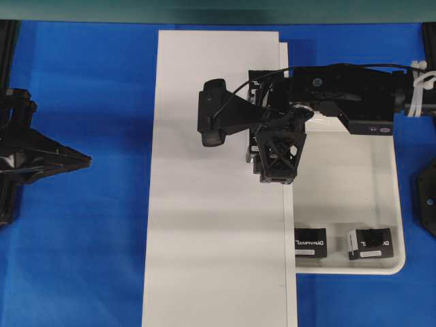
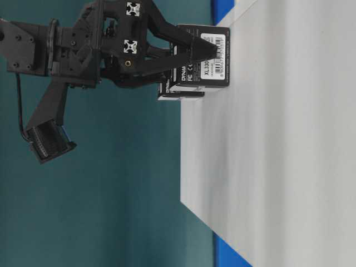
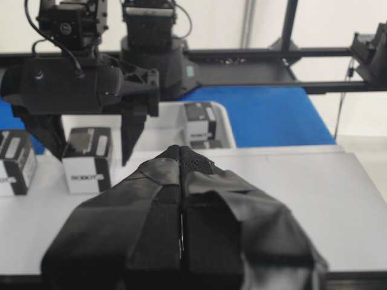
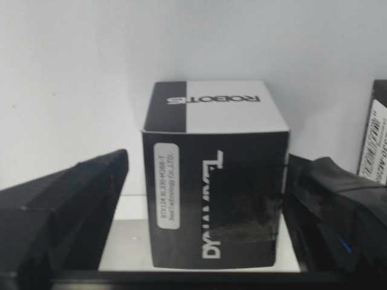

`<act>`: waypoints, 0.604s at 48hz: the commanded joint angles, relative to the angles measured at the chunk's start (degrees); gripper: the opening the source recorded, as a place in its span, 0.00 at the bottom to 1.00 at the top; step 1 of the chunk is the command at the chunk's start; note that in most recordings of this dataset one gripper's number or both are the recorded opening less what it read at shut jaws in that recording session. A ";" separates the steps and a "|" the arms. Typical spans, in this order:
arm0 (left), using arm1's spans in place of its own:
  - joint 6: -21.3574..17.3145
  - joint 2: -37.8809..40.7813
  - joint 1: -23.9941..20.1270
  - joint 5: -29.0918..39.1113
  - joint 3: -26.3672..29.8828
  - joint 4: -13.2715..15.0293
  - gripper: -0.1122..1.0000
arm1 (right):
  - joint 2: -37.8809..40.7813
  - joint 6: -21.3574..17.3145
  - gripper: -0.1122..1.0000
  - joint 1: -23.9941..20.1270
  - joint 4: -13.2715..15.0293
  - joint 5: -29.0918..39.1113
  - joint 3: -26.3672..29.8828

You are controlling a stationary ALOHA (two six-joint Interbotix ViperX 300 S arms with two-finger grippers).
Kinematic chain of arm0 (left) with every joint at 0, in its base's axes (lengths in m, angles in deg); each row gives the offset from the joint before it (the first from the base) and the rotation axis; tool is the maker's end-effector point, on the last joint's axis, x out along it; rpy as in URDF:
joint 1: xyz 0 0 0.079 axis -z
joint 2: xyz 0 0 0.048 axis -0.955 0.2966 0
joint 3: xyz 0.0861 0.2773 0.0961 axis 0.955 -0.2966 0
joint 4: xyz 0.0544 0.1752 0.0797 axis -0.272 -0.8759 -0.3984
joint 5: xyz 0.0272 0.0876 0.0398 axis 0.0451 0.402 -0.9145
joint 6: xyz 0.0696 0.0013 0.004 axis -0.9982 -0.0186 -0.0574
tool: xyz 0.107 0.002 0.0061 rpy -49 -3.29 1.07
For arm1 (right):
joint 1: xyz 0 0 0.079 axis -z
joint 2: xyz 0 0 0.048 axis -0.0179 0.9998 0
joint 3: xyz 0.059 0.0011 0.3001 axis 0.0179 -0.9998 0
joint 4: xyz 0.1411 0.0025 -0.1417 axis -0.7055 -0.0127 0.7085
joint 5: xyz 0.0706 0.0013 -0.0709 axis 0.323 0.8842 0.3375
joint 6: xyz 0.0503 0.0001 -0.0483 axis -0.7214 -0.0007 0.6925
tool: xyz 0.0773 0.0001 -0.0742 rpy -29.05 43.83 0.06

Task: Place the box from the white plastic tray onto the white base.
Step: 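Lower the box onto the white base and open the right gripper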

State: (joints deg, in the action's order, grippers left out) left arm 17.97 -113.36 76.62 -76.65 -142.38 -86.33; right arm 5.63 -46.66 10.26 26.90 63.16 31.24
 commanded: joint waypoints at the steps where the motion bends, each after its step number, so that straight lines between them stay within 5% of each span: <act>1: 0.18 0.26 0.09 -0.26 1.58 -0.18 0.04 | 0.26 0.00 0.96 -0.44 0.18 -0.18 0.26; 29: 1.76 0.26 0.97 0.18 1.67 -0.18 0.04 | -6.42 -0.35 0.98 -0.53 0.88 -0.44 0.44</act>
State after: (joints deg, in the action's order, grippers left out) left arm 19.64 -113.36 77.50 -76.30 -142.20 -86.33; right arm 0.80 -46.84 9.82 27.60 62.72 31.24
